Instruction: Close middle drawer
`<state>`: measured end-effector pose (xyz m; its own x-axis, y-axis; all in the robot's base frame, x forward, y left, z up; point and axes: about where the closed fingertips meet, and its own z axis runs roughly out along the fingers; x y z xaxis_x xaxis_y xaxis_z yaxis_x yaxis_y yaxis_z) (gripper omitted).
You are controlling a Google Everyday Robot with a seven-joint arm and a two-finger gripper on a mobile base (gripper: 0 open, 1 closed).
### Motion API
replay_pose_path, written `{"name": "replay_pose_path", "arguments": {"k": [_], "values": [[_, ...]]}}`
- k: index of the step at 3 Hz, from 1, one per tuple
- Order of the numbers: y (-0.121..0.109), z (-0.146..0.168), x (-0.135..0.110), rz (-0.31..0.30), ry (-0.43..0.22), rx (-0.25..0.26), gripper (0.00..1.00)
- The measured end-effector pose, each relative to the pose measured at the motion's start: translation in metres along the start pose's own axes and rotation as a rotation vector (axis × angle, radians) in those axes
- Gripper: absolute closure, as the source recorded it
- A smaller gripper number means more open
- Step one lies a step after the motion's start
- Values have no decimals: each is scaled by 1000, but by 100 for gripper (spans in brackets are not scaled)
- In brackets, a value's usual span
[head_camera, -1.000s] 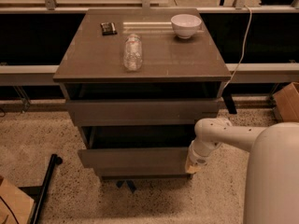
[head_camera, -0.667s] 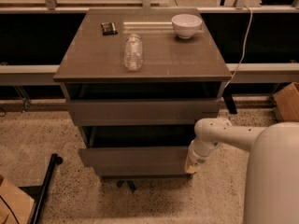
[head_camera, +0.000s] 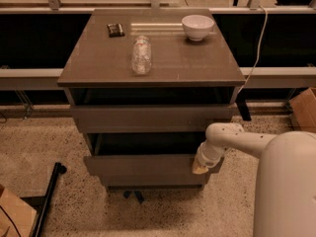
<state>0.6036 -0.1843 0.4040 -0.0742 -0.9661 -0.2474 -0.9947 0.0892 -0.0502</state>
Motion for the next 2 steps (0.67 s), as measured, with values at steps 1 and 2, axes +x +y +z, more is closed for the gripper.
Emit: {"name": "replay_pose_path", "arguments": {"k": [1,2], "values": [[-6,3,0,-7,1,8,100],[-4,5,0,-7,0,4,83]]}}
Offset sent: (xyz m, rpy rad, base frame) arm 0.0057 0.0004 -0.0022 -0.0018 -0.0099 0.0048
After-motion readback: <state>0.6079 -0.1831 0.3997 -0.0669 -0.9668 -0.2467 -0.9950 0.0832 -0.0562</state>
